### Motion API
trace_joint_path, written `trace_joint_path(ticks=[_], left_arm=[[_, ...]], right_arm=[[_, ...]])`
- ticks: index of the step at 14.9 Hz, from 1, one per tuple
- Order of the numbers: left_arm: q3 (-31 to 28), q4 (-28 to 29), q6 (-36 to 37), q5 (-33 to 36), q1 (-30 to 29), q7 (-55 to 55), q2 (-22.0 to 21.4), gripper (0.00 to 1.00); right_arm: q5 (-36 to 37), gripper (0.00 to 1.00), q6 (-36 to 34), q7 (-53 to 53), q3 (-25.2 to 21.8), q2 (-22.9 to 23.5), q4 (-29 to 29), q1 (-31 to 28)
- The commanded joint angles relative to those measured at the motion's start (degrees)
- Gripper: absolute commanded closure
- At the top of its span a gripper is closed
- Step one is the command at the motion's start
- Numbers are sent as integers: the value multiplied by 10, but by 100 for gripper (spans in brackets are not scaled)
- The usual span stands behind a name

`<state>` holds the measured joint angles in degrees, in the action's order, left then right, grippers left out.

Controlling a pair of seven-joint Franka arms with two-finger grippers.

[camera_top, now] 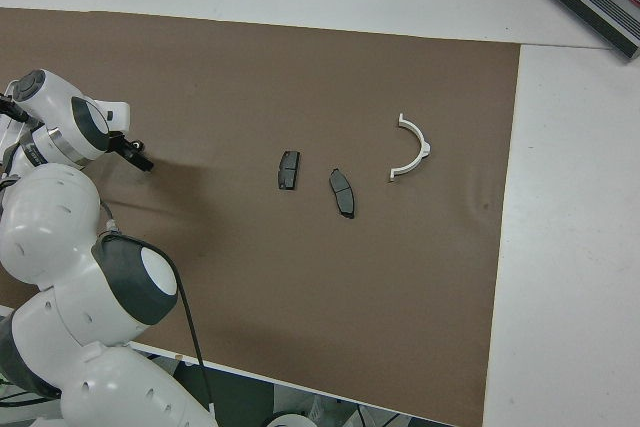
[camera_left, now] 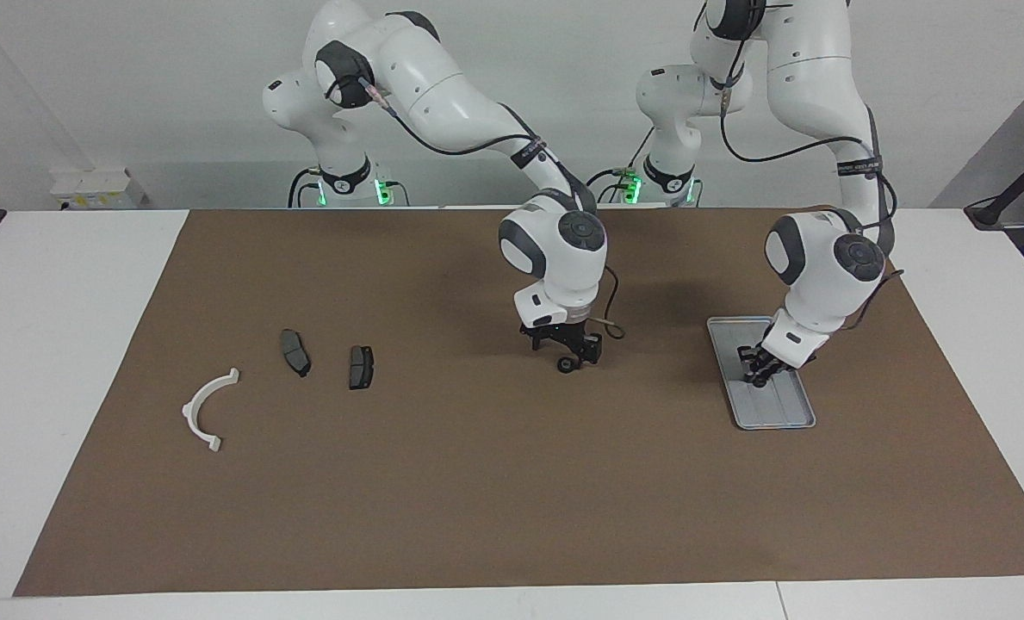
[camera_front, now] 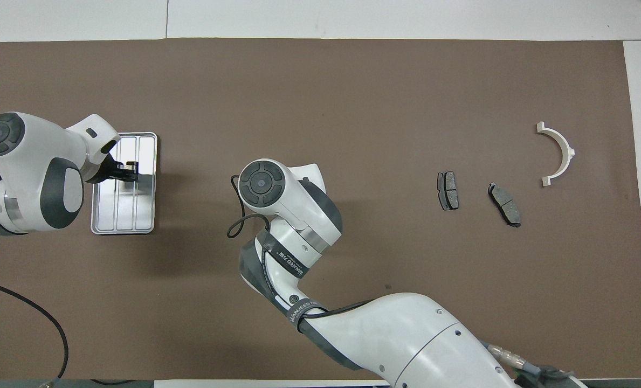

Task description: Place bearing gear from tray to pile

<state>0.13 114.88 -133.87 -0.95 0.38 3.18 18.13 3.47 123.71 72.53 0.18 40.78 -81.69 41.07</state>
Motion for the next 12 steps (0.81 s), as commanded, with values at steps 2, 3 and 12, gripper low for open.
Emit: trace_joint_path(ticks=[2,3,12], left_arm=[[-2,12,-8,-10,5,9,-12,100],[-2,9,-5,-10,5,9,-12,100],[-2,-44,64,-10,-1,13,-23,100]], right_arm=[[7,9,-21,13,3,28,47,-4],[7,9,-22,13,3,32,53,-4],[5,45,-23,13,3,39,67,-8]])
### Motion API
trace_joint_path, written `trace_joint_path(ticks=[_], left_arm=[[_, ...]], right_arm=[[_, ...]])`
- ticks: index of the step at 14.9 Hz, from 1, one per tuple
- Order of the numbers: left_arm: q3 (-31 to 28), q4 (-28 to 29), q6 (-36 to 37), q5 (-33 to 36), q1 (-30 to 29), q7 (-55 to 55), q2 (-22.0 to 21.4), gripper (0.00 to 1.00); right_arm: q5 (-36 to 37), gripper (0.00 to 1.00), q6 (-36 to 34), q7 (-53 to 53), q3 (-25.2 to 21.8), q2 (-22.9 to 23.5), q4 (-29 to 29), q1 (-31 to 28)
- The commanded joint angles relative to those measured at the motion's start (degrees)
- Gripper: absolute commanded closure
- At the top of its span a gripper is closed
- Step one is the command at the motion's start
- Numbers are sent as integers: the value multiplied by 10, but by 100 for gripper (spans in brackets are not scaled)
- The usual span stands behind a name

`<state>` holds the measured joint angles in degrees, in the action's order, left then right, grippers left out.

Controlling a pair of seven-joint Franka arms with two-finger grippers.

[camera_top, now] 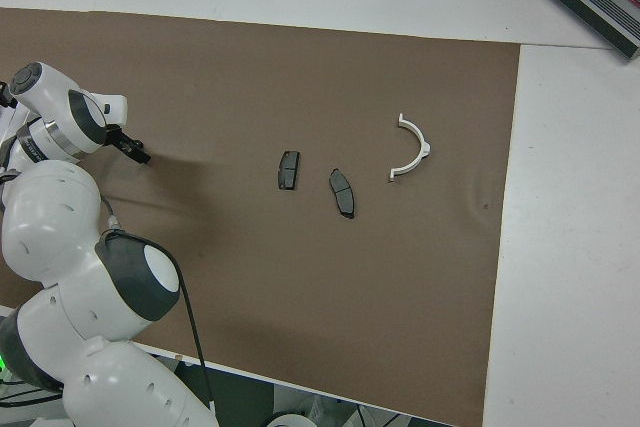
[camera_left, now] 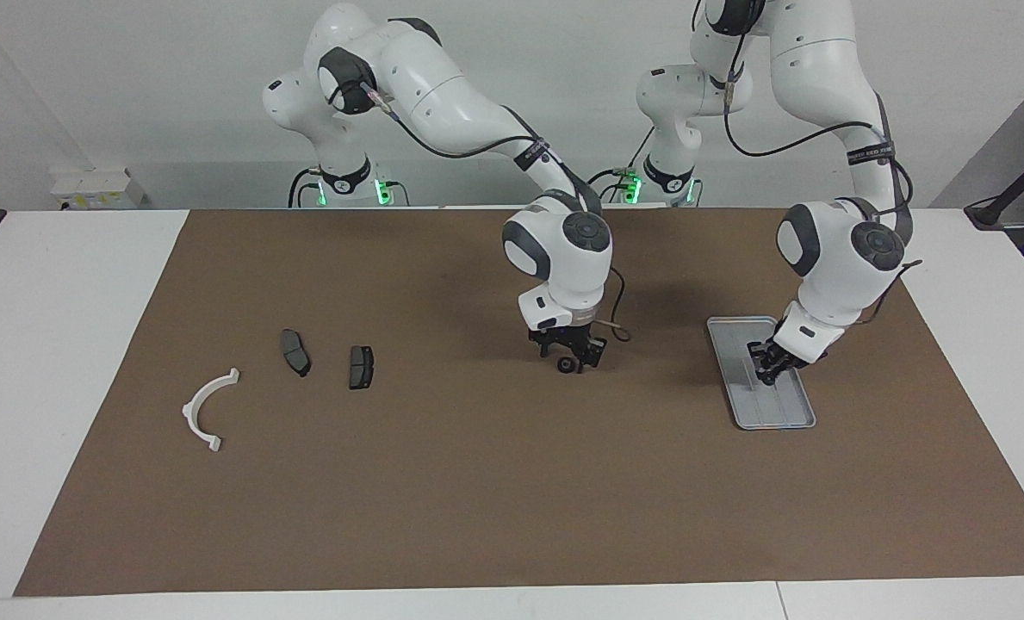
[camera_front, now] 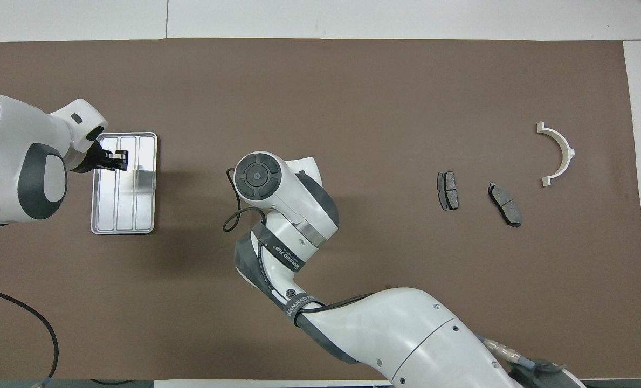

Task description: Place bearing gear from tray to pile

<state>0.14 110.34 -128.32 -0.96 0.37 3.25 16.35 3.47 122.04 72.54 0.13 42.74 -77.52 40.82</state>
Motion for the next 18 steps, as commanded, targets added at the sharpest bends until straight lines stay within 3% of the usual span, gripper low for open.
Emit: trace_joint_path(ticks=[1,3,6,13,18], left_arm=[[-2,2,9,-10,-1,12,-5,100],[-2,2,6,-10,2,11,-5,100],[-1,4,0,-10,6,0,-5,100],[-3,8,-27,-10,66,-92,1,100],[-4,8,-28,-9,84,-121,3,100]], right_arm=[[4,52,-6,14,4,19,25,-6],[4,64,-6,14,4,19,25,-6],[4,97,-5,14,4,19,25,-7],[24,100,-35,-2,1,9,25,-9],[19,100,-113,-114,1,-55,25,-53]])
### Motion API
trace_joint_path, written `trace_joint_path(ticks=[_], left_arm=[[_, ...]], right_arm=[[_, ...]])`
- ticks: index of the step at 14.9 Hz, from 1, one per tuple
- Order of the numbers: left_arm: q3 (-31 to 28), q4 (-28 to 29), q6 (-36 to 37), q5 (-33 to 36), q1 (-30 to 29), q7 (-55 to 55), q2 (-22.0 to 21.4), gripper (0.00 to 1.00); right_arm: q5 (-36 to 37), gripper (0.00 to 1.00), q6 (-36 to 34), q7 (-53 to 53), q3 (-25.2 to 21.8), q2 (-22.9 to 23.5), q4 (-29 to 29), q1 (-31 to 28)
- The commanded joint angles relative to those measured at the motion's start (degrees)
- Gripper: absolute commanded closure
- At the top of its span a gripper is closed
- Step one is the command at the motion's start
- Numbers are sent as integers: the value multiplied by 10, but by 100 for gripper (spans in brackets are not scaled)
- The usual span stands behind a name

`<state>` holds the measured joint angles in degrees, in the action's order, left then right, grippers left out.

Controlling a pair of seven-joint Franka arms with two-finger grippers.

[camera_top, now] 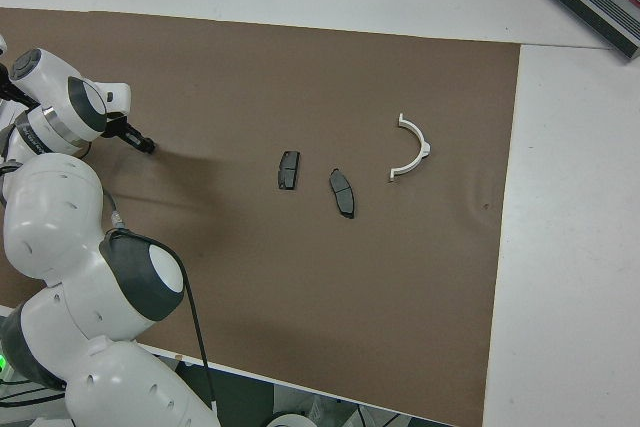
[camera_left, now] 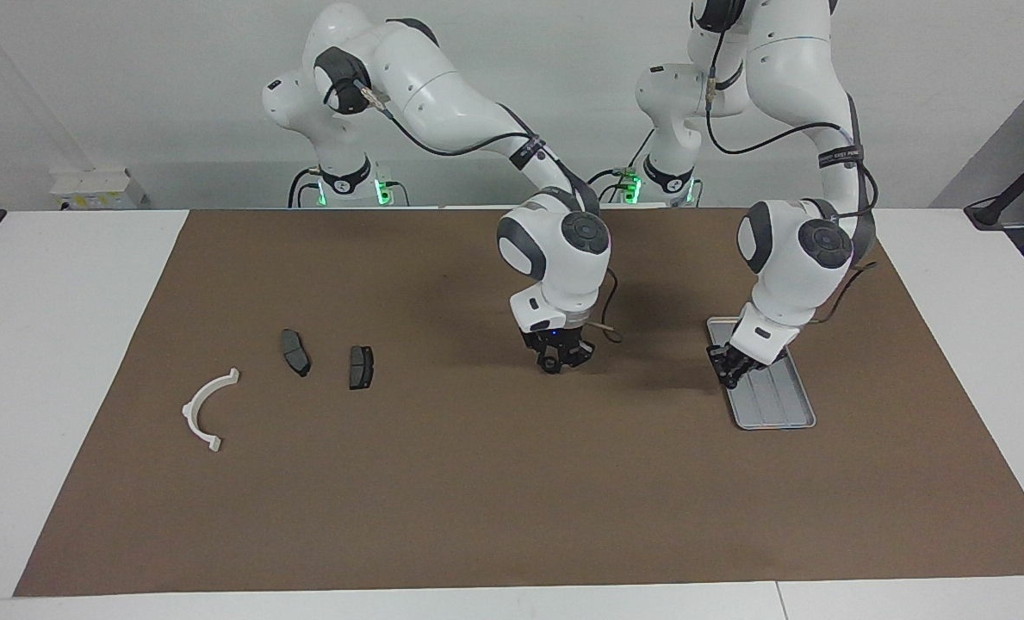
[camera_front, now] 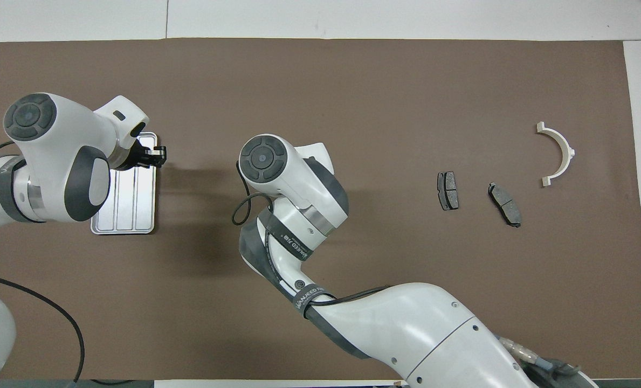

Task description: Place bearing gear from tray to pile

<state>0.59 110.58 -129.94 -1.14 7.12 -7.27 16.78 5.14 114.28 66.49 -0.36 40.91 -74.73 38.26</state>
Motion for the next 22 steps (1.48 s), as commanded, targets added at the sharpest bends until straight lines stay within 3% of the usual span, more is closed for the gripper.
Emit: trace_joint_path(ticks=[1,6,11,14,19,22], left_arm=[[-9,5,-11,-7,23,-27,-1,100],[-11,0,1,2,103,-136,-1,100],[-11,-16,13,12,194,-265,5,100],[-10,-62,48,12,242,-329,26,100],[-10,-137,53,10,302,-399,82,100],[-10,-158,62,8,316,-411,94,100]], right_arm=[[0,100,-48,-86,8,-52,-2,-46],[-6,100,-102,-291,11,-107,-2,-130],[-10,100,-102,-450,11,-112,-11,-209],[-11,100,-95,-528,11,-112,-20,-253],[-16,100,50,-648,11,-124,-139,-329],[-16,100,90,-668,11,-108,-154,-352]])
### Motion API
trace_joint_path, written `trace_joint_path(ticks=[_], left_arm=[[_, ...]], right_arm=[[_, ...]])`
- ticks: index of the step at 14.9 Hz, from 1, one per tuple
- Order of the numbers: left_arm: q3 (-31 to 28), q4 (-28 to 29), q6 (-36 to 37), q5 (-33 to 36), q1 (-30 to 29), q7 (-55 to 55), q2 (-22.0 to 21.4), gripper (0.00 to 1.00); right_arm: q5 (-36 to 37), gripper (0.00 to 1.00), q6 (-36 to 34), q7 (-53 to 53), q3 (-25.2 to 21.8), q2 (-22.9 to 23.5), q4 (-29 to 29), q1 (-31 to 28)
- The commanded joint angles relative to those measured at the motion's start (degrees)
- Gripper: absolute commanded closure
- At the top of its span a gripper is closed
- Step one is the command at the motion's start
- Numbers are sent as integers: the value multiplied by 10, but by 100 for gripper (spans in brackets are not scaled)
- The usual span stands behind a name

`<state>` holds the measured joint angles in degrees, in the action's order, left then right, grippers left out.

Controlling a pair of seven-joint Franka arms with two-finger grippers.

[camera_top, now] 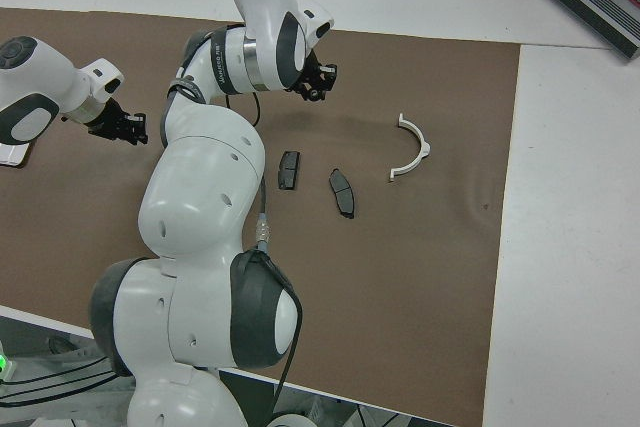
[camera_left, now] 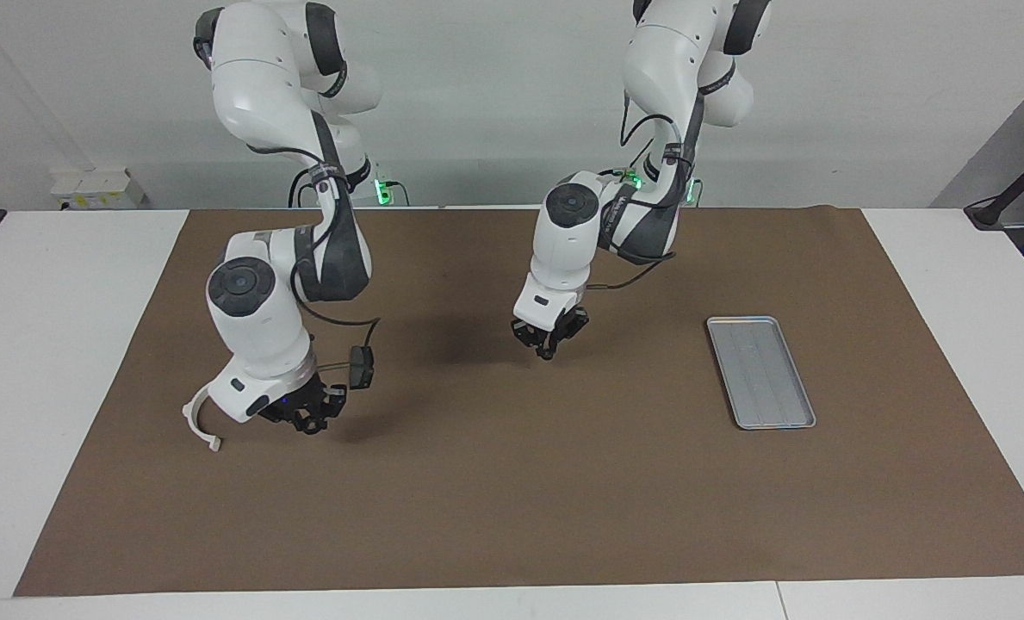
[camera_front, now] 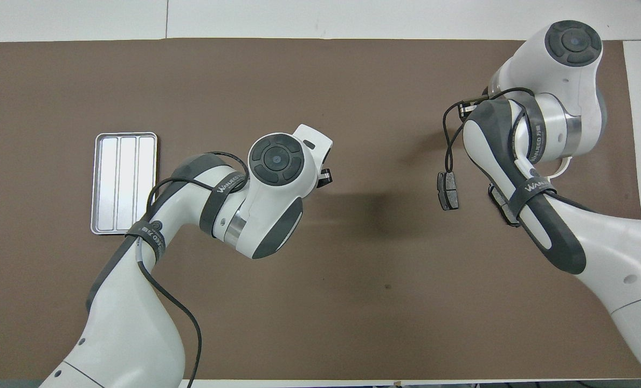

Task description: Place bearing gear from tray to pile

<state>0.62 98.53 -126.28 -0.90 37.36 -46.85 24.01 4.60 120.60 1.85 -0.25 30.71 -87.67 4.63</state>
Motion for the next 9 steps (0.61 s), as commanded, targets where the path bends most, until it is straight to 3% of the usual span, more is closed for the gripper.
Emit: trace_joint_path(ticks=[1,4,7,9], left_arm=[[-11,-49,29,5,14,-16,28,100],[-12,-67,31,10,9,-15,47,100],[-16,-160,83,10,3,-14,110,100],[-20,-177,82,10,3,-14,122,100]], right_arm=[[-11,100,34,-28,10,3,-25,-21],[-11,100,67,-45,10,22,-26,-35],[-11,100,91,-67,10,35,-29,-49],[-11,100,101,-75,10,42,-29,-56]])
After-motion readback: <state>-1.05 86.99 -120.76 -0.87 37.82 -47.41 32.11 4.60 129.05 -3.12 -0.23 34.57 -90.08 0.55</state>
